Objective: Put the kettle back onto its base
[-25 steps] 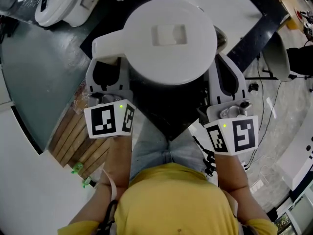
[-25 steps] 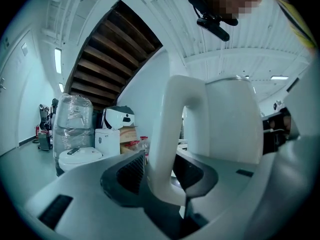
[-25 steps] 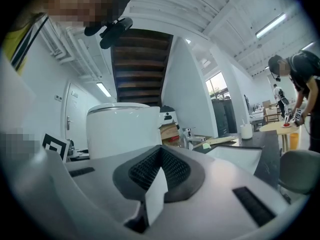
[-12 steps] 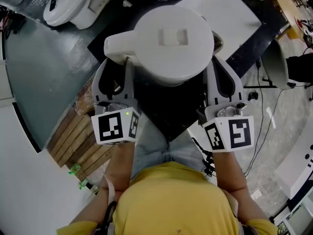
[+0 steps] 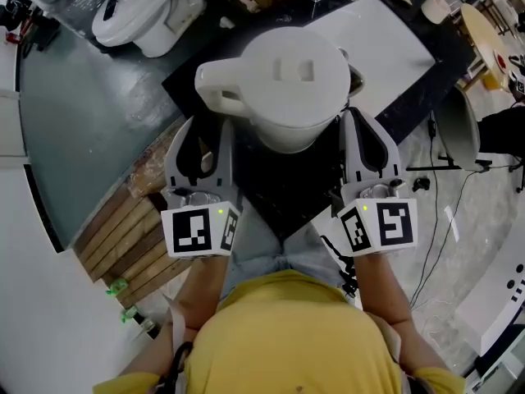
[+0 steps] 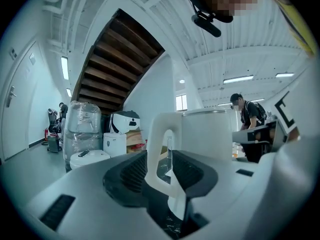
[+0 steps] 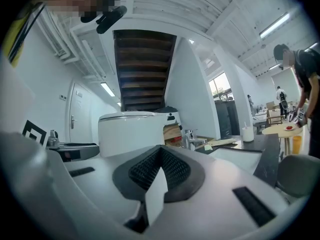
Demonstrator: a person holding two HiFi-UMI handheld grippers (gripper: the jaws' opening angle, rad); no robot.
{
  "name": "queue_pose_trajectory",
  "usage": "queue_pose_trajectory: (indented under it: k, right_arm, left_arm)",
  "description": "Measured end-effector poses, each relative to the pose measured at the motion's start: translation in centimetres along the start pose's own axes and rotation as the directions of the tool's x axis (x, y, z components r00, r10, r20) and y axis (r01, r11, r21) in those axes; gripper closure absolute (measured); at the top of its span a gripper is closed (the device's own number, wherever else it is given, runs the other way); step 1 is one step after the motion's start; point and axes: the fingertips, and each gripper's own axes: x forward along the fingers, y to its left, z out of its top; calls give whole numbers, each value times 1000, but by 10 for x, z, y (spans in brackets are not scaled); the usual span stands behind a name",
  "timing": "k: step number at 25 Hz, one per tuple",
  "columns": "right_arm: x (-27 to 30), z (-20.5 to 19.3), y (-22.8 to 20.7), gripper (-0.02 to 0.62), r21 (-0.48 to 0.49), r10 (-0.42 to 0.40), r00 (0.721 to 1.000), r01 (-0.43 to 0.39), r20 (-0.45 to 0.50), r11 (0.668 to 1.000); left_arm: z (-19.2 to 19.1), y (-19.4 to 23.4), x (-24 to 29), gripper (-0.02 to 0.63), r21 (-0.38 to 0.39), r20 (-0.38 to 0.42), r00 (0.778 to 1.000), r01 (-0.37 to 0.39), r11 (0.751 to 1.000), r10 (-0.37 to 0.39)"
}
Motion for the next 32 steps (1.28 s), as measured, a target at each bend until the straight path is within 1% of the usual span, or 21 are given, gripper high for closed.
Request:
queue_pose_trajectory:
  k: [4,13,17,20,23,27,32]
  right_arm:
    - [-11,7,2,580,3,6,1000,-6,13,1000]
    - [-37,28,22,580,-34,60,998,-59,30,998]
    - [-47,35,32,580,-44,84,996,-83,34,996]
    - [-54,42,42,580,-33,109,993,-108,43,994]
    - [-61,44,51,580,-33,130,991,-128,41,991]
    - [-71,45,62,580,-38,150,988,-149,31,988]
    - [-83,46,80,580,-48,185,982,-184,30,982]
  left_arm:
    - [13,-14,-12,447,-3,24,999,24,1000,-24]
    - [43,-46,-35,469,7,56,996,71,997,-71]
    - [48,-64,-42,499,11,49,993,110,994,-110]
    - [52,-76,-49,543,10,53,989,135,991,-135]
    - [54,-86,-55,574,-4,44,986,162,987,-162]
    - [54,-97,-64,594,-18,33,981,193,981,-193]
    - [51,-110,-78,597,-15,17,972,236,972,-236]
